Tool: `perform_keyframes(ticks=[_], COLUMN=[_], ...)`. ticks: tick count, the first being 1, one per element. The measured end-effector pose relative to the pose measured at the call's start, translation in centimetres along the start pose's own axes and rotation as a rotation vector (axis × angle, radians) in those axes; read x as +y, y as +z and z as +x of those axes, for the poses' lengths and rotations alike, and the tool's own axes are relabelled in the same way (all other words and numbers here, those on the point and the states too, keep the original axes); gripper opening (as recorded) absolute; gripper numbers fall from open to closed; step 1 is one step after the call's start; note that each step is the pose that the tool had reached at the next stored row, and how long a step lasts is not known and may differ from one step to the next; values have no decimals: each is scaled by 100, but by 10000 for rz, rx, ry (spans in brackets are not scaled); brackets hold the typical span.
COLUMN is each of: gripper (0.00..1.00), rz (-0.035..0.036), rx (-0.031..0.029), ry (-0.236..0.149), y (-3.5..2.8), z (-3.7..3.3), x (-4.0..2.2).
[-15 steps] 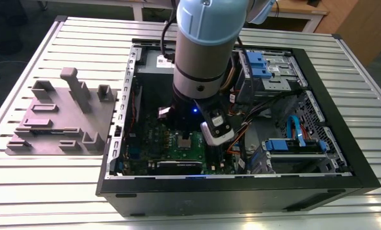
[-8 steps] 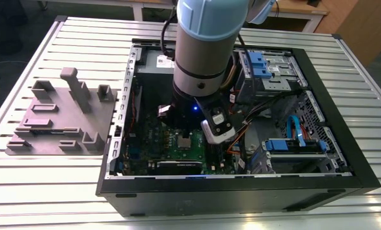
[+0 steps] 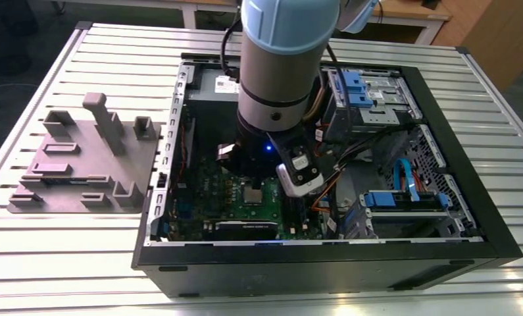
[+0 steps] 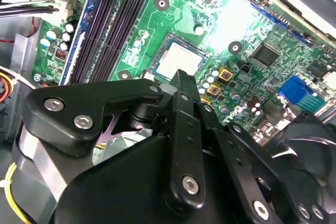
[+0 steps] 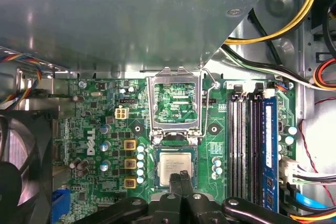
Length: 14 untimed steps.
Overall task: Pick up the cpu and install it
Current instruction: 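Close the cpu cover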
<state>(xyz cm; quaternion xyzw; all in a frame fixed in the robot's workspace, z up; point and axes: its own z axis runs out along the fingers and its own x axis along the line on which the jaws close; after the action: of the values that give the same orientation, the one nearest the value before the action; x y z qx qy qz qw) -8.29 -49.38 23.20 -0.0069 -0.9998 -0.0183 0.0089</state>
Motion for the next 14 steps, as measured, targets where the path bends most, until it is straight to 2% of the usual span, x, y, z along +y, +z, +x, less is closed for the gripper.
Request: perform_keyframes(ticks=[5, 14], gripper=[10, 10], rz=[-2, -4], rx=[-60, -184], ry=[-3, -7], y=[-61, -242], z=[1, 4], x=[2, 9])
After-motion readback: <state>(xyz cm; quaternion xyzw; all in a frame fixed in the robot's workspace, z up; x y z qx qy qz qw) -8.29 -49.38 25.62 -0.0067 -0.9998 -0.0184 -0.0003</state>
